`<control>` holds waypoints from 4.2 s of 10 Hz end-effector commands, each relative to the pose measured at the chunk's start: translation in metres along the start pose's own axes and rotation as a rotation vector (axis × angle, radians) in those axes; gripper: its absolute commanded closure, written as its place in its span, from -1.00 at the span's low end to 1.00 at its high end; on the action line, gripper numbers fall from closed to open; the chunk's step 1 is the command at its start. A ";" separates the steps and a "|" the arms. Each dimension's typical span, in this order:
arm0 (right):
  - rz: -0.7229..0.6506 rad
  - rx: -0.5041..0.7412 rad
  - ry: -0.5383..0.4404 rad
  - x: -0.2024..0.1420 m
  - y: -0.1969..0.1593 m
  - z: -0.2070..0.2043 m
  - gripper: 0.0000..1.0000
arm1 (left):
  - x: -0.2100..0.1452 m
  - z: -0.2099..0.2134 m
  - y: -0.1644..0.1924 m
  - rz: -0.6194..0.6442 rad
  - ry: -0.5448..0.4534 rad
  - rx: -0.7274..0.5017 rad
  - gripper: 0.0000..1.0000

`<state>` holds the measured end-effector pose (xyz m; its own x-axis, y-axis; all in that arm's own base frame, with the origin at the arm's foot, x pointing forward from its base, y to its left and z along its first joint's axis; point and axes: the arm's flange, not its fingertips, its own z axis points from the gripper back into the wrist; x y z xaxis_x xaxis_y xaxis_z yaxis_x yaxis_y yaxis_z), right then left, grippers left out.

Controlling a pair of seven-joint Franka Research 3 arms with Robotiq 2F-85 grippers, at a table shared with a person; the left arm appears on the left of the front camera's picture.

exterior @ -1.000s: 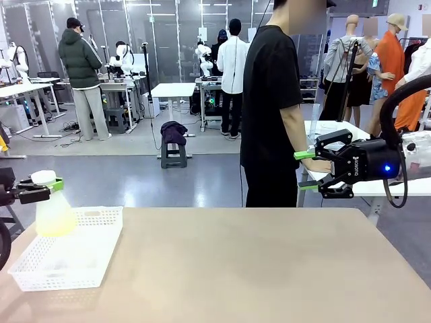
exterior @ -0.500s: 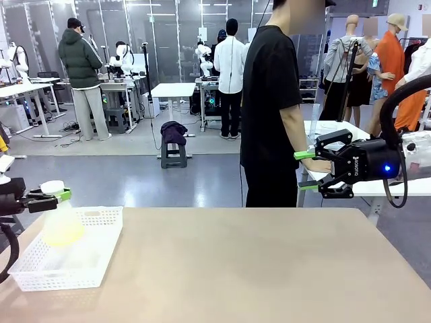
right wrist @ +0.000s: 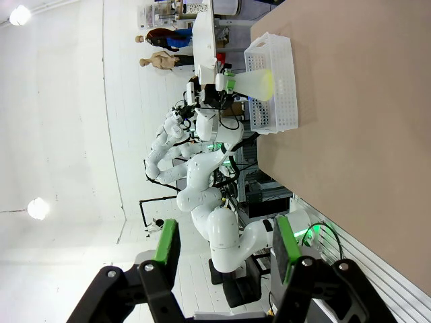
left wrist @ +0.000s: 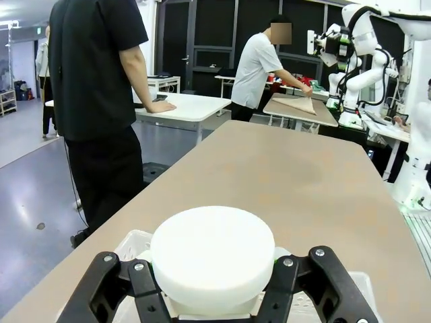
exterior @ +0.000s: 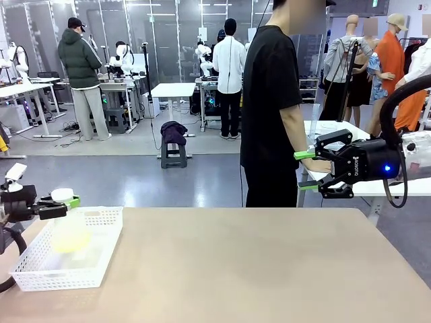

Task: Prepare the solutions needed for the experiment.
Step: When the human places the Big flask in the center of the table, pick up the Big flask and place it in the left Organizing basket.

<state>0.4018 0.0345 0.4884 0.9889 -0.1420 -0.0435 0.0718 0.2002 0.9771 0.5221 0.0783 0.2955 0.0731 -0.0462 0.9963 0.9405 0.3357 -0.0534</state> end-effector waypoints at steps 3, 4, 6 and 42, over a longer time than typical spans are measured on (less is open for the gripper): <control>0.005 0.003 -0.009 -0.001 0.001 -0.001 -0.41 | -0.012 -0.009 0.006 -0.007 0.000 0.034 0.30; 0.005 0.003 -0.009 -0.001 0.001 -0.001 -0.41 | -0.014 -0.006 0.005 -0.006 -0.013 0.023 0.15; 0.005 0.003 -0.009 -0.001 0.001 -0.001 -0.41 | -0.015 -0.003 0.002 -0.002 0.006 0.025 -0.25; 0.005 0.003 -0.009 -0.001 0.001 -0.001 -0.41 | 0.227 0.000 -0.156 0.640 0.016 -0.037 -1.00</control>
<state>0.4018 0.0348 0.4882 0.9890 -0.1414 -0.0438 0.0720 0.2007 0.9770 0.3821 0.0177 0.5178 0.5511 0.0952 0.8290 0.7857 0.2754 -0.5540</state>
